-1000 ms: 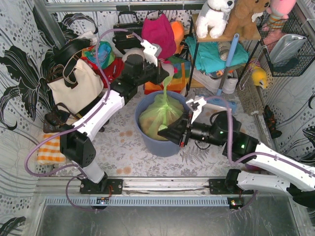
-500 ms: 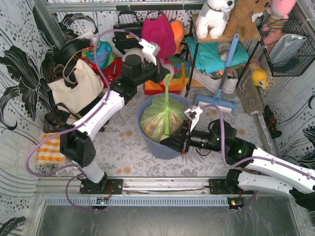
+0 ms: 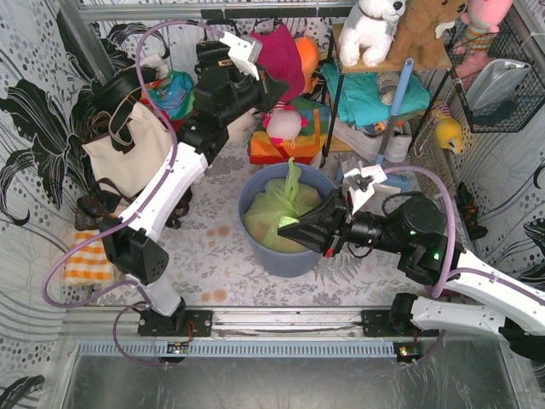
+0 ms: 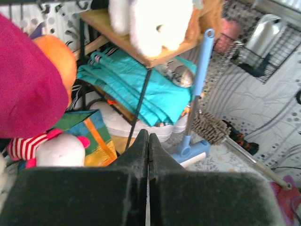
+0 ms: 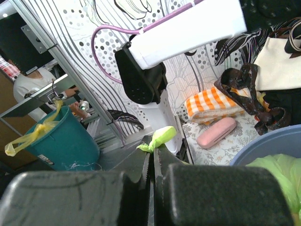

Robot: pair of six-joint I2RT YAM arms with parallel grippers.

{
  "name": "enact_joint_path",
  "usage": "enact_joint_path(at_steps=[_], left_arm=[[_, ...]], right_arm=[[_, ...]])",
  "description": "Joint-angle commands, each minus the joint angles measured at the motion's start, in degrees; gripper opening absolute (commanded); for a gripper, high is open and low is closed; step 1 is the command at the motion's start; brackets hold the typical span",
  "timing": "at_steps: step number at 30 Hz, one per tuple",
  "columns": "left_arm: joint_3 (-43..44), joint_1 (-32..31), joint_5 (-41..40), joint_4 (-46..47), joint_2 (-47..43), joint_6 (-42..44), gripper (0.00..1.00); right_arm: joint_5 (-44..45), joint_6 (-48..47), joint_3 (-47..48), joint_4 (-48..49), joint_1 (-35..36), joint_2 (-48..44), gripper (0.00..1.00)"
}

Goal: Tie the trash bag

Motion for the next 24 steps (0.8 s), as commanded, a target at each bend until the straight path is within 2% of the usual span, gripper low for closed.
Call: enact_joint_path(at_steps=[1, 3, 4, 7, 9, 13, 17, 24], left_arm=[[-1.8, -0.1, 1.5, 0.8, -1.7, -2.0, 0.0], [-3.7, 0.0, 2.0, -0.8, -2.7, -4.4, 0.03], [-5.0, 0.0, 2.5, -1.2, -3.5, -6.0, 0.1], [-9.8, -0.1, 4.5, -1.9, -6.0, -10.7, 0.27], [-11.7, -0.1, 5.0, -3.8, -7.6, -12.3, 0.36], [-14.1, -1.1, 6.9, -10.2, -10.3, -12.6, 0.44], [-15.1, -3.3, 8.2, -16.8, -12.4, -11.2, 0.52], [-14.0, -7.0, 4.5, -24.2, -15.2, -9.6, 0.54]], right_arm=[[-0.3, 0.6, -2.5, 1.5, 0.3, -1.4, 0.0], [1.8, 0.7, -4.7, -0.5, 0.3, -2.8, 0.0], [2.0, 0.3, -5.2, -1.6, 0.3, -3.3, 0.03], [3.2, -3.0, -4.5, -6.3, 0.3, -4.1, 0.45], [4.3, -5.9, -3.3, -9.9, 0.2, -4.6, 0.54], [8.7, -11.4, -2.0, -17.1, 0.3, -7.2, 0.58], [17.0, -14.2, 0.3, -21.6, 0.3, -9.5, 0.59], [32.1, -12.2, -0.2, -22.2, 0.3, -12.6, 0.63]])
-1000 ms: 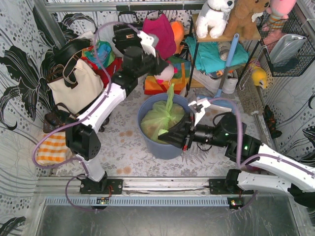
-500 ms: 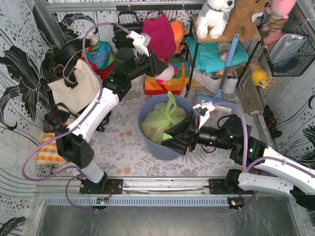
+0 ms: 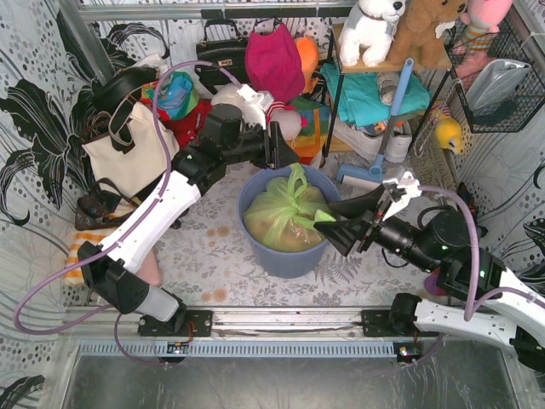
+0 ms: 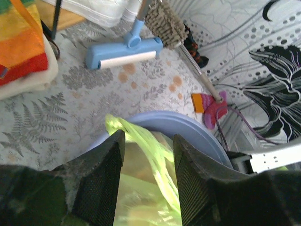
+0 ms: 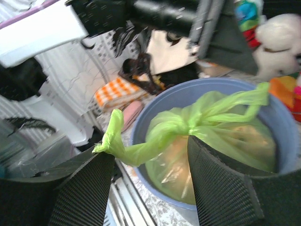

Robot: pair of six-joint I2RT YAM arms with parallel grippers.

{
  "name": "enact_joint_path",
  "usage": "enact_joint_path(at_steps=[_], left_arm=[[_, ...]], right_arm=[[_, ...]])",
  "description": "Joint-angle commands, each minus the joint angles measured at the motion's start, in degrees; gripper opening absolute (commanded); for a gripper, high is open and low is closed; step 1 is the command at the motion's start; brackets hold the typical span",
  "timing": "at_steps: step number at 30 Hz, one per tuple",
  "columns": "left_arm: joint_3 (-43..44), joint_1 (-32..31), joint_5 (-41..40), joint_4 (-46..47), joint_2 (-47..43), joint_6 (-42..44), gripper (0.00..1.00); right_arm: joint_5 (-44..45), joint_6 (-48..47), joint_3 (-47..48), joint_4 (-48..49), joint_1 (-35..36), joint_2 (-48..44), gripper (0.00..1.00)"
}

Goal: Tie the trash bag

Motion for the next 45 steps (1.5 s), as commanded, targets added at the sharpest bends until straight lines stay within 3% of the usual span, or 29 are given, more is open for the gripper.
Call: enact_joint_path(at_steps=[1, 7, 13, 20, 23, 29, 35, 45], left_arm=[[1.5, -1.6, -1.7, -4.7, -2.5, 1.6, 0.54], [4.1, -4.0, -6.2, -11.2, -1.8, 2.3, 0.55], [4.7, -5.9, -8.0, -11.3, 1.8, 2.3, 0.56], [6.0, -6.5, -3.0, -7.6, 5.9, 0.9, 0.56], [7.6, -6.7, -3.4, -8.8, 7.1, 1.7, 0.51], [9.6, -6.8, -5.0, -6.2, 5.4, 2.5, 0.26], [5.8, -6.7, -1.7, 5.5, 0.8, 0.6, 0.21], [1.3, -6.5, -0.5, 10.3, -1.5, -1.9, 0.14]], right_arm=[[14.1, 1.4, 0.3, -1.4, 0.2, -1.7, 0.63], [20.4, 3.8, -0.8, -1.9, 0.3, -2.0, 0.64], [17.6, 2.9, -2.3, 0.9, 0.3, -2.5, 0.65], [12.5, 1.8, -2.7, 1.5, 0.3, -2.8, 0.65], [12.4, 1.9, -3.1, 1.9, 0.3, -3.5, 0.65], [9.9, 0.5, -2.7, 2.3, 0.2, -3.8, 0.65], [5.7, -0.2, -1.9, 2.8, 0.2, -3.8, 0.65], [4.3, 0.3, -5.6, 2.6, 0.3, -4.3, 0.71]])
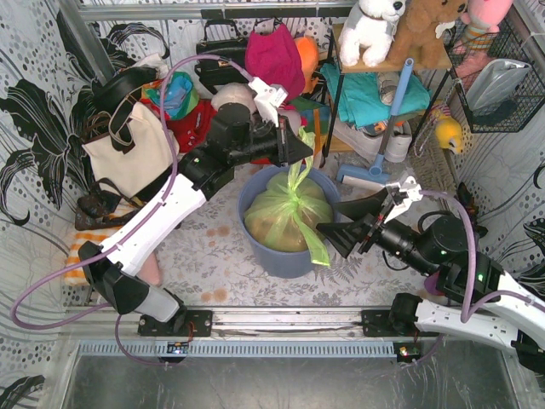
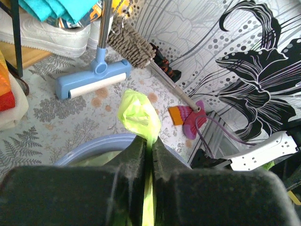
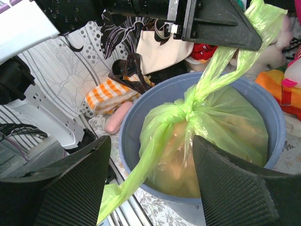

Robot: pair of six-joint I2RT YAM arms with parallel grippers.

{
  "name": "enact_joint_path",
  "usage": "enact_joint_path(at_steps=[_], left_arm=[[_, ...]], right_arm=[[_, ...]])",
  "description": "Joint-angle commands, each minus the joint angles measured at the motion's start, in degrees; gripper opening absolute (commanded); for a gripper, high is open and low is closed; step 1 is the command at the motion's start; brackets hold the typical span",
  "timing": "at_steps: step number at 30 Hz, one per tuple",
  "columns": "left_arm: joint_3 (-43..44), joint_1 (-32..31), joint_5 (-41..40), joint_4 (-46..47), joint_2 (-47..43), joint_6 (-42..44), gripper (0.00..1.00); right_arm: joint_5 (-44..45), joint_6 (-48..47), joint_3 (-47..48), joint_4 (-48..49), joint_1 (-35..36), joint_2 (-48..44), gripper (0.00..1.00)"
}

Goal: Tie the trash bag

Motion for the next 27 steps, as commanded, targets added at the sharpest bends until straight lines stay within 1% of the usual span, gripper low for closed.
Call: enact_joint_path(at_steps=[1, 5, 10, 15, 20, 25, 27], left_arm=[[-2.5, 0.0, 0.4, 5.2, -1.4, -1.4, 0.14], [-2.9, 0.2, 0.3, 5.1, -1.4, -1.4, 0.14], [-2.9, 0.3, 0.3, 5.0, -1.2, -1.3, 0.14], [-2.9, 0.4, 0.4, 5.0, -1.2, -1.3, 0.14], [-3.1, 0.5, 0.4, 5.0, -1.2, -1.1, 0.14], [-3.1, 0.6, 0.7, 5.3, -1.2, -0.9, 0.14], [-3.2, 0.8, 0.7, 5.5, -1.2, -0.9, 0.14]], right_arm=[[-1.3, 0.8, -2.9, 2.2, 0.3, -1.0, 0.71], [-0.5, 3.0, -1.2, 0.1, 0.3, 2.0, 0.73], [-0.9, 9.9, 2.6, -6.4, 0.3, 8.2, 0.75], [-0.6, 16.8, 6.3, -12.6, 0.3, 11.3, 0.74], [-4.1, 20.5, 12.2, -21.3, 0.3, 13.9, 0.65], [-9.3, 21.7, 17.1, -26.7, 0.3, 15.6, 0.5], [-11.7, 21.8, 17.7, -28.0, 0.2, 16.5, 0.5]])
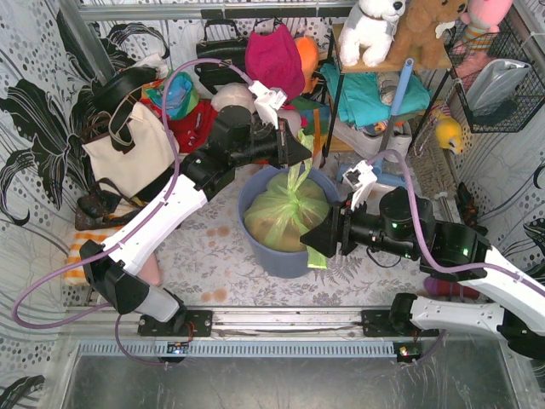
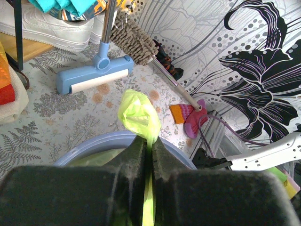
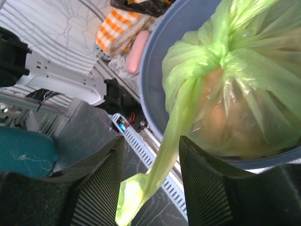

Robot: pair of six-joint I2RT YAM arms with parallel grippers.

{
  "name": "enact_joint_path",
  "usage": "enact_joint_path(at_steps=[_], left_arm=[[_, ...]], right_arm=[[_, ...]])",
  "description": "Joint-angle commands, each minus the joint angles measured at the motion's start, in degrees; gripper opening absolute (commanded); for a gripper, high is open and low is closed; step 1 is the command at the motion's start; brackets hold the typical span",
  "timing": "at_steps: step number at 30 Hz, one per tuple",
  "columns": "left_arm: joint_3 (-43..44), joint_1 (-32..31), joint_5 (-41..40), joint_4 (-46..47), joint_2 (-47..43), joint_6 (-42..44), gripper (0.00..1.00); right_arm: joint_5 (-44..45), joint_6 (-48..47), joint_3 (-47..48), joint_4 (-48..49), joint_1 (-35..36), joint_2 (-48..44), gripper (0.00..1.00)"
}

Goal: Tie the trash bag

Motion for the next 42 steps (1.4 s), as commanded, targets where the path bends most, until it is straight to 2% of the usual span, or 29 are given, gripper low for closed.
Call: enact_joint_path(at_steps=[1, 5, 8, 10, 12, 13, 17, 20, 24, 27, 33, 37, 42], left_arm=[[-0.5, 0.6, 0.6, 4.2, -1.0, 0.1, 0.14], [-1.0, 0.9, 0.6, 4.6, -1.1, 0.1, 0.14], [-1.2, 1.0, 0.7, 4.8, -1.2, 0.1, 0.14], [-1.2, 1.0, 0.8, 4.8, -1.2, 0.0, 0.14], [-1.3, 0.9, 0.8, 4.8, -1.3, 0.3, 0.14], [-1.3, 1.0, 0.7, 4.9, -1.4, 0.4, 0.14], [-1.2, 1.4, 0.4, 4.5, -1.6, 0.8, 0.14], [-2.2, 1.8, -0.3, 5.8, -1.9, 1.2, 0.13], [-0.5, 3.6, -0.6, 6.9, -0.7, 1.8, 0.11], [3.7, 5.3, -2.0, 5.4, 1.4, 3.2, 0.08], [11.8, 8.2, -2.4, 5.6, 5.4, 3.0, 0.02], [12.4, 8.5, -1.9, 6.3, 7.7, 2.2, 0.01], [6.6, 9.1, -1.4, 9.1, 9.5, 0.3, 0.01]], right_arm=[[-6.5, 2.0, 2.5, -6.0, 0.3, 1.9, 0.5], [-7.9, 2.1, 1.9, -6.6, 0.3, 3.9, 0.5], [-8.6, 2.1, 0.7, -3.9, 0.2, 4.1, 0.44], [-8.7, 1.8, 0.3, -2.2, 0.3, 4.0, 0.35], [-7.6, 0.6, -0.1, -0.6, 0.3, 3.5, 0.16], [-7.3, 0.4, -0.5, 0.6, 0.3, 3.1, 0.09], [-6.3, -0.9, -3.2, 4.3, 0.3, 1.5, 0.01], [-7.2, -3.5, -6.3, 11.2, 0.3, 0.1, 0.0], [-11.5, -11.1, -14.4, 30.0, 0.3, -2.7, 0.0], [-17.3, -17.0, -15.9, 40.9, 0.3, -3.0, 0.0], [-30.9, -23.1, -11.7, 48.3, 0.3, -0.5, 0.0], [-34.1, -21.1, -18.0, 53.4, 0.3, -3.3, 0.0], [-39.2, -16.6, -27.3, 57.7, 0.2, -5.3, 0.0]])
